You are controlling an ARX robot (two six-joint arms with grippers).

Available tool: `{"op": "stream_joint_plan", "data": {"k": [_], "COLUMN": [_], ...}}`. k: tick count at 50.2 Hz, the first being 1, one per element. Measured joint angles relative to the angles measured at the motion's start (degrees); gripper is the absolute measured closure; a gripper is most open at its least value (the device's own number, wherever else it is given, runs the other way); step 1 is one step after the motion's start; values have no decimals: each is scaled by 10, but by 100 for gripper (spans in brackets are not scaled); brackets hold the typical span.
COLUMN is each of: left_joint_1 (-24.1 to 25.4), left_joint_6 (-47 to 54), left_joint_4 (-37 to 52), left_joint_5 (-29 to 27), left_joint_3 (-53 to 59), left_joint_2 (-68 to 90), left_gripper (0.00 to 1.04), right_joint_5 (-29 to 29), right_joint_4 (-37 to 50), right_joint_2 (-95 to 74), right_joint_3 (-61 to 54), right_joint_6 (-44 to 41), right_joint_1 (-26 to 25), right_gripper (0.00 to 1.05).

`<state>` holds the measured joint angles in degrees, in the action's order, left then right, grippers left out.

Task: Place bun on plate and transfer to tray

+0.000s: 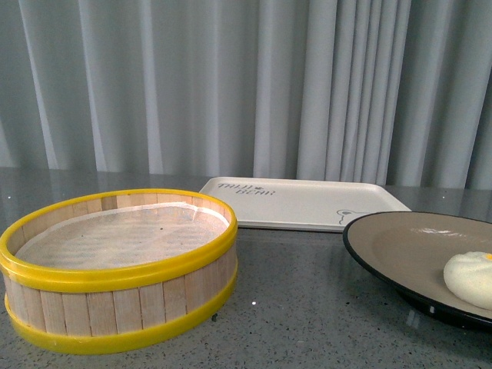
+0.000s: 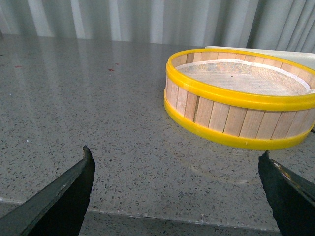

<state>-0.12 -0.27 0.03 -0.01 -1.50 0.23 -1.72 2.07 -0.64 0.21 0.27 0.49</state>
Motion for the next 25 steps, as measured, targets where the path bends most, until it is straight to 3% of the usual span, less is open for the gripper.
{"op": "stream_joint_plan", "data": {"k": [2, 5, 11, 20, 25], "left_joint_1": [0, 0, 0, 0, 0], "left_joint_6": [0, 0, 0, 0, 0], "left_joint_4": [0, 0, 0, 0, 0], "left_joint_5": [0, 0, 0, 0, 0], "left_joint_3": [0, 0, 0, 0, 0], "left_joint_2": [0, 0, 0, 0, 0], "left_gripper": [7, 7, 7, 7, 7], "right_joint_5": [-13, 28, 123, 172, 191], "right_joint_4": [104, 167, 137, 49, 63], "right_joint_2": [-43, -107, -210, -247, -278], "right_joint_3": [2, 20, 80, 108, 108], "right_joint_6": [0, -28, -151, -362, -493], "right_joint_1": [-6, -28, -62, -78, -80], "right_gripper": [8, 8, 8, 8, 8]}}
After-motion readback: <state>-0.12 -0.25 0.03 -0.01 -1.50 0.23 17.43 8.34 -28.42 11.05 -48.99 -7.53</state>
